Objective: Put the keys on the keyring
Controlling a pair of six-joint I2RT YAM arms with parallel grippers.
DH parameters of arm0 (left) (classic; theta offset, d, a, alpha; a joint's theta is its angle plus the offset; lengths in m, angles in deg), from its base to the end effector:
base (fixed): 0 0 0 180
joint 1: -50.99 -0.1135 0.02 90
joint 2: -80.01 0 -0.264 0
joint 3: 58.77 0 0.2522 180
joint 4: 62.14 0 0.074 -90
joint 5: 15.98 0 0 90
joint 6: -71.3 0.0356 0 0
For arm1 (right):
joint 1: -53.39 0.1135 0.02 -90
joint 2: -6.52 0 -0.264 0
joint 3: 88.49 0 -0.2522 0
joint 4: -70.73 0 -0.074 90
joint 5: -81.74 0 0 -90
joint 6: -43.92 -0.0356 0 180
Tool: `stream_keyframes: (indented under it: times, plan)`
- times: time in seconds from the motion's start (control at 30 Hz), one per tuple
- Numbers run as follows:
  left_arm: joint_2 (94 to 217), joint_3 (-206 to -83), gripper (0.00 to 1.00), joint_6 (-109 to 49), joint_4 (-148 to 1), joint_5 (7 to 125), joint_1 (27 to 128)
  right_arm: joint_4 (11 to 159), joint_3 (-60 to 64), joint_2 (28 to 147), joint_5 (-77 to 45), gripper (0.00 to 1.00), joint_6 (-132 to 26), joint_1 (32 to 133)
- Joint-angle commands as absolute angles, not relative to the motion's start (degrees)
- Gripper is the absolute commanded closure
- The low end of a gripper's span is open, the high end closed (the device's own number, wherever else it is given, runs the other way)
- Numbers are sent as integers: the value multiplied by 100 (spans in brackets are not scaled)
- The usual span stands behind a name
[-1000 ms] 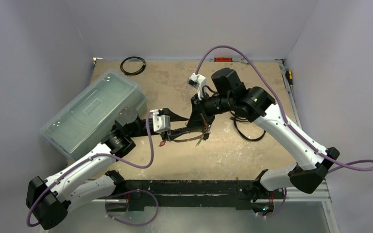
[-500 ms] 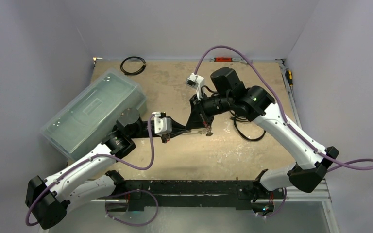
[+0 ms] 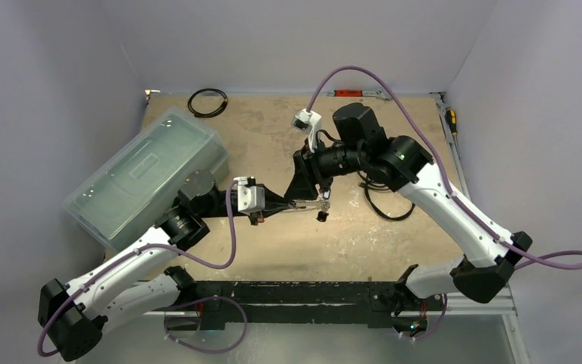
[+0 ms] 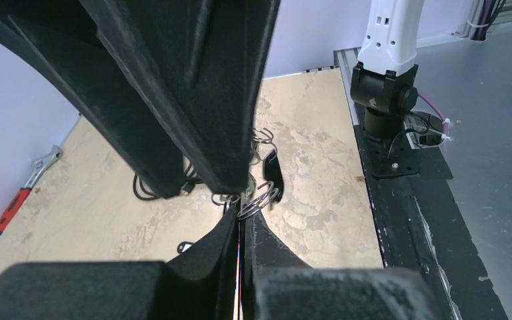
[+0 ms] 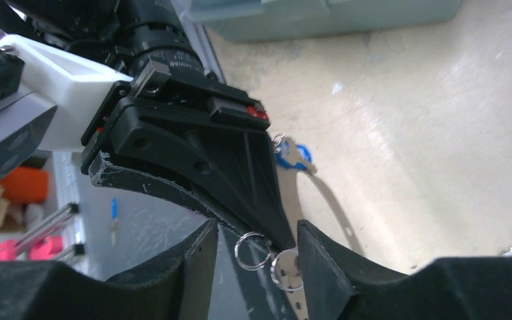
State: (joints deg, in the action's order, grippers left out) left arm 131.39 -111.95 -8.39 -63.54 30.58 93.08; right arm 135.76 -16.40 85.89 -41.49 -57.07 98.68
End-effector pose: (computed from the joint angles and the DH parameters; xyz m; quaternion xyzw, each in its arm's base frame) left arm 0.1373 -0.1570 0.3284 0.5246 0.4714 -0.4313 0.5626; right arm 0.1805 0.2101 0.4317 -0.3753 0.7797 0.4286 0.2600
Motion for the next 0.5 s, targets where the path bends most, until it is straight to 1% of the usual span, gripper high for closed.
stream_keyframes:
  times: [0.0, 0.13, 0.17, 0.27, 0.37, 0.47]
  plan:
    - [12857, -11217, 100, -827, -5986, 2934, 9327, 12463, -1337, 7853, -3457, 48, -5590, 9867]
    - [12661, -11159, 100, -924, -5807, 2821, 9334, 10857, -325, 6869, -2155, 47, -5733, 9865]
    - [12646, -11168, 100, -965, -5786, 2777, 9331, 10479, -48, 6618, -1986, 46, -5752, 9867]
    - [12571, -11215, 100, -1238, -5561, 2633, 9325, 9594, 734, 5897, -1879, 46, -5521, 9865]
    - [12512, -11059, 100, -1732, -4879, 2423, 9304, 8730, 1580, 5301, -1986, 44, -5318, 9865]
    - [12537, -10942, 100, -2286, -4204, 2252, 9270, 8181, 2054, 4930, -1654, 44, -5268, 9866]
